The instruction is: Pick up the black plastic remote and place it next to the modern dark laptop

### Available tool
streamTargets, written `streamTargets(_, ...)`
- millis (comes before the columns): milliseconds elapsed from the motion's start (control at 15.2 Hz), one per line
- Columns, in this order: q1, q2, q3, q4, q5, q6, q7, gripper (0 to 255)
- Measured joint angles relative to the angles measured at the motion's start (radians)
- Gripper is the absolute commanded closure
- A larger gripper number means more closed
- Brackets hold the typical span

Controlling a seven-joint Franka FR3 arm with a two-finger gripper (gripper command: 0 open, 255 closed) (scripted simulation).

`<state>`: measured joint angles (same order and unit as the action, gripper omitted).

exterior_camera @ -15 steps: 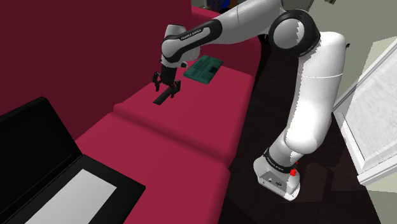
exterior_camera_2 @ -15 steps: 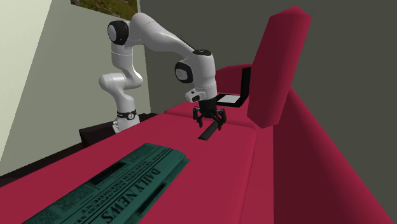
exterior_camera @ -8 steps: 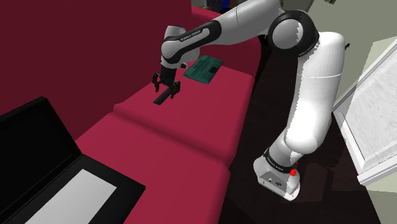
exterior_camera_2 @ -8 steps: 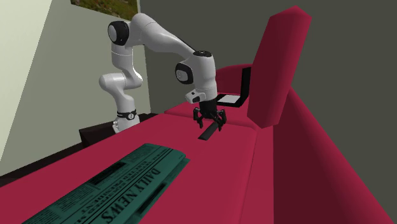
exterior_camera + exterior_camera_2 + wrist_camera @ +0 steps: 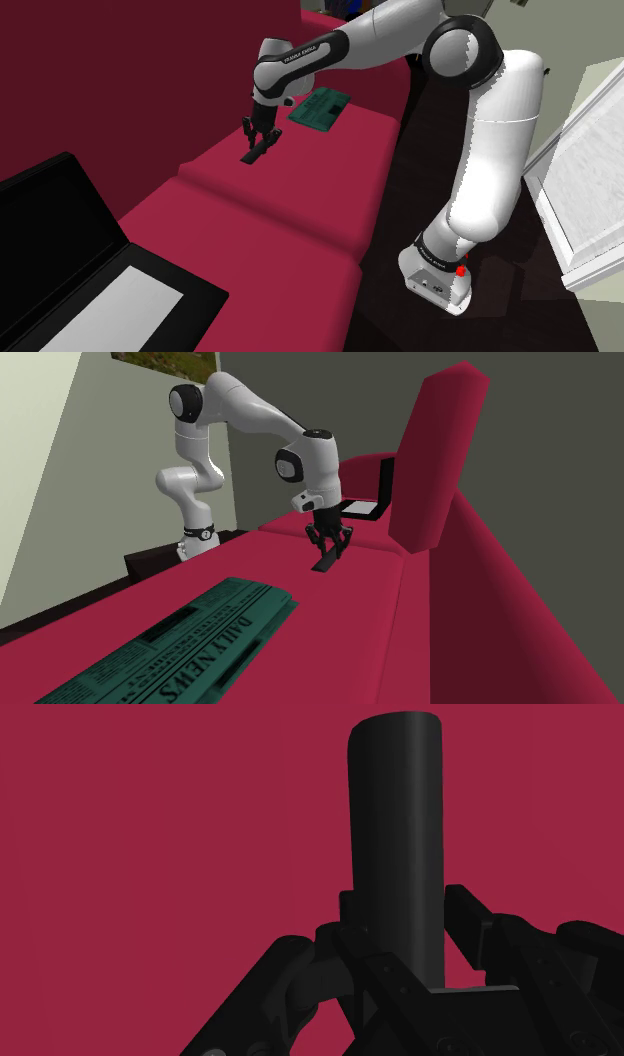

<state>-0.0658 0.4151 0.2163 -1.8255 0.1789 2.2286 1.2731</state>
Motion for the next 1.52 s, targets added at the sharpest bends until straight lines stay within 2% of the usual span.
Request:
streamTargets(330,-0.001,-0.008,0.0,0.006,0.0,-0.02,0.003,255)
streamTargets(1518,-0.008,-0.106,0.004,0.113,0.001,-0.222,0.037,255)
